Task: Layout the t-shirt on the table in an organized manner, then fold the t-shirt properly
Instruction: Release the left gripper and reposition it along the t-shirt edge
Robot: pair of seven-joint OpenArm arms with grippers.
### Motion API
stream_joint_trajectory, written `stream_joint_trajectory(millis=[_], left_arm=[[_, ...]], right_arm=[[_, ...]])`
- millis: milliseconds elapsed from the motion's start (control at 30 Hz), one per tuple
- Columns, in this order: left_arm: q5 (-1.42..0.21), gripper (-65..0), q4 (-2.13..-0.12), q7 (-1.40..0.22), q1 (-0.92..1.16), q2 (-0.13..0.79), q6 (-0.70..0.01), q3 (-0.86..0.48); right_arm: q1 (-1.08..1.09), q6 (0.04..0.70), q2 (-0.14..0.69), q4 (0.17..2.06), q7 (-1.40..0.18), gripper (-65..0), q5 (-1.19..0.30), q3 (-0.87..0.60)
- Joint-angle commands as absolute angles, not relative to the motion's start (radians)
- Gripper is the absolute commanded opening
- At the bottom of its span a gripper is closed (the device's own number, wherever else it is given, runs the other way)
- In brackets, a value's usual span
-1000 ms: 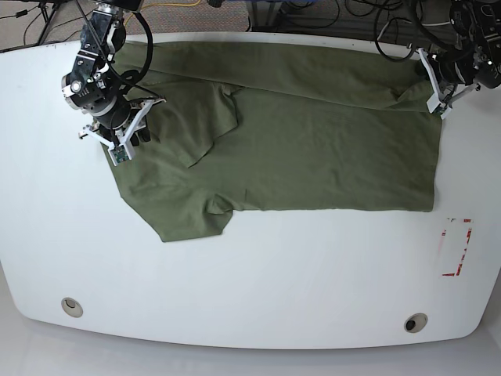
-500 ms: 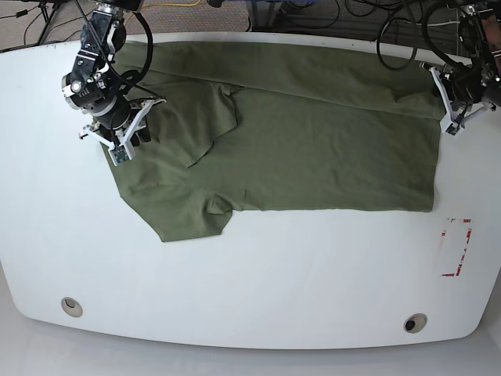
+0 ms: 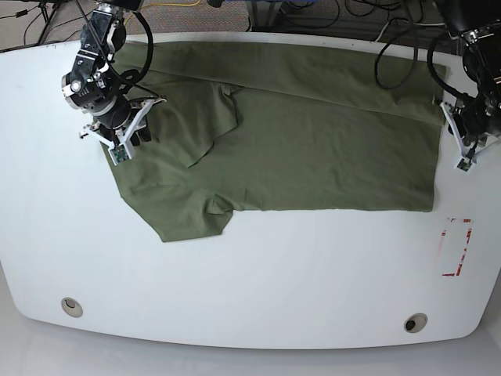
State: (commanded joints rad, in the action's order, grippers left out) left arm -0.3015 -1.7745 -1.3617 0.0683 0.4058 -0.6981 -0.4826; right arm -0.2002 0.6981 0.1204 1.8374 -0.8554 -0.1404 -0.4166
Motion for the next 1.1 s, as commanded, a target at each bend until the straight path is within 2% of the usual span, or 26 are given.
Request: stream_joint_trajectory(millis=[333, 533, 700, 933, 1100], left_arm=[[-0.297, -60.8, -1.833, -1.366, 0.125, 0.406, -0.698, -0.478], [-0.409, -60.8, -1.859, -1.366, 0.211, 0.401, -0.698, -0.478], [-0.441, -60.8, -1.850, -1.363, 0.228, 0.398, -0.698, -0.478], [-0.441, -60.8, -1.733, -1.337, 0.193, 0.398, -0.698, -0.478], [-0.441, -60.8, -1.570, -1.276, 0.128, 0.415, -0.698, -0.476]], right_arm=[[-0.209, 0.698, 0.120, 1.837, -0.819, -52.6, -0.140, -0.417], [-0.209, 0.698, 0.120, 1.837, -0.819, -52.6, -0.140, -0.417], [-0.209, 0.698, 0.120, 1.837, -0.817, -52.6, -0.140, -0.417], [-0.209, 0.698, 0.120, 1.837, -0.816, -52.6, -0.140, -0.417], [-0.209, 0.698, 0.120, 1.837, -0.816, -52.6, -0.140, -0.415]])
